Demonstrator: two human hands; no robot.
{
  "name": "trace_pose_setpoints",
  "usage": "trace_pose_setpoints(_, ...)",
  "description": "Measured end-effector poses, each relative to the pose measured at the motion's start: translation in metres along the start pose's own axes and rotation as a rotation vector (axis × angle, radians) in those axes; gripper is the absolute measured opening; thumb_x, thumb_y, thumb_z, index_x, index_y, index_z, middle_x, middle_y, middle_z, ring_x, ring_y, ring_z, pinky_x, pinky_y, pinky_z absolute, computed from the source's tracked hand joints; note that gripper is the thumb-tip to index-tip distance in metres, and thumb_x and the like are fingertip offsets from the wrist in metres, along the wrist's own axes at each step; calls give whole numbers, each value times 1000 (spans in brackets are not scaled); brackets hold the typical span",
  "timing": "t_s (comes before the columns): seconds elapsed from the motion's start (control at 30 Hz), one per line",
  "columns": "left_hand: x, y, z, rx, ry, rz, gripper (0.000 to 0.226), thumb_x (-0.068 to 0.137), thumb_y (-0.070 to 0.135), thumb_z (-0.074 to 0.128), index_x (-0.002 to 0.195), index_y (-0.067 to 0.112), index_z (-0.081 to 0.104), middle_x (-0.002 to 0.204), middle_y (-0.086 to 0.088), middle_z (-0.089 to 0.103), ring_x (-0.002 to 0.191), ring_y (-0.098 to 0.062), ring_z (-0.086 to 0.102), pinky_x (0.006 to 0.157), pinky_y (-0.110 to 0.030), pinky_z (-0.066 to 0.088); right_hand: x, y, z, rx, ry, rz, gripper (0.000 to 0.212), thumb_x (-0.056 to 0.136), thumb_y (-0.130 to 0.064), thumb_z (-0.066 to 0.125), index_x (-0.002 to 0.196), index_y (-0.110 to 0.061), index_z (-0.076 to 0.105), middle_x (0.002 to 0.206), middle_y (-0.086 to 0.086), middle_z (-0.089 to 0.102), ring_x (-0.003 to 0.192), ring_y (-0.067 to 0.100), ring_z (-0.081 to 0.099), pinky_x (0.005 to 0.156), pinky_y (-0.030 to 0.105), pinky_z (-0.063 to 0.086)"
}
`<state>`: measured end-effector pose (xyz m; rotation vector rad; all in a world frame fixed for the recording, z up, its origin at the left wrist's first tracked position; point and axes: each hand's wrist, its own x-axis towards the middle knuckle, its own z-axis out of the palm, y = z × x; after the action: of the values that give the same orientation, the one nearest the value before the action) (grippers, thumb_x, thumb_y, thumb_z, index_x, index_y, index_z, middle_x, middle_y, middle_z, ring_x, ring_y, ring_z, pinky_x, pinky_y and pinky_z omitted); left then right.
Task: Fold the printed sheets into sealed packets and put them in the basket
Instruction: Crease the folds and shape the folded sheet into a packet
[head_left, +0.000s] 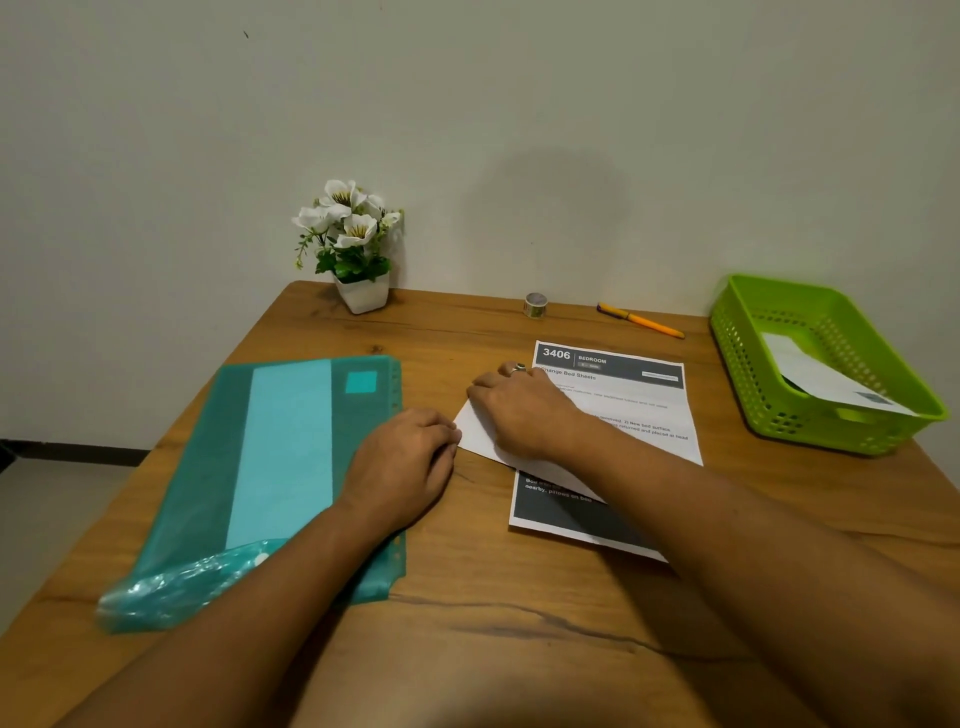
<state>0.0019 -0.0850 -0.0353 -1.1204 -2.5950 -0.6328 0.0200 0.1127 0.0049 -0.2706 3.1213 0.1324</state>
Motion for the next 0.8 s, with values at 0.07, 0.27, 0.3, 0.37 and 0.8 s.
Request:
trace_pose_setpoints(0.07,0,1,0,8,2,-1,24,98,30,61,114,21,76,111,8,69,102,-8,59,80,-23,49,-7,-9,2,-12,25,-70,48,96,-25,61,143,-18,54,146,5,52,135,29,44,108,48,41)
trace_pose_setpoints(0.27,1,1,0,7,5,0,21,97,27,63,111,20,76,109,7,69,99,-9,59,78,-23,48,-20,-20,21,132,108,-59,42,93,-20,59,135,-21,59,136,1,57,121,28,53,98,45,48)
trace_pose_setpoints(0.3,1,1,-1,5,9,4,21,97,27,63,111,19,76,109,7,69,99,-9,59,78,-24,48,-17,-15,19,145,101,-36,44,93,-19,60,137,-22,58,139,0,56,123,27,52,100,45,47)
trace_pose_setpoints(0.37,0,1,-1,-5,10,10,22,97,26,62,111,19,77,109,7,70,100,-9,59,79,-25,50,-10,-9,14,145,78,5,46,94,-20,60,140,-23,57,144,-2,54,126,27,50,101,44,45)
trace_pose_setpoints(0.8,-1,7,-2,59,46,-8,12,96,30,65,98,20,71,91,7,58,82,-9,52,64,-26,47,-38,-8,3,293,124,169,49,100,-35,59,146,-20,52,153,5,45,139,27,40,115,46,34)
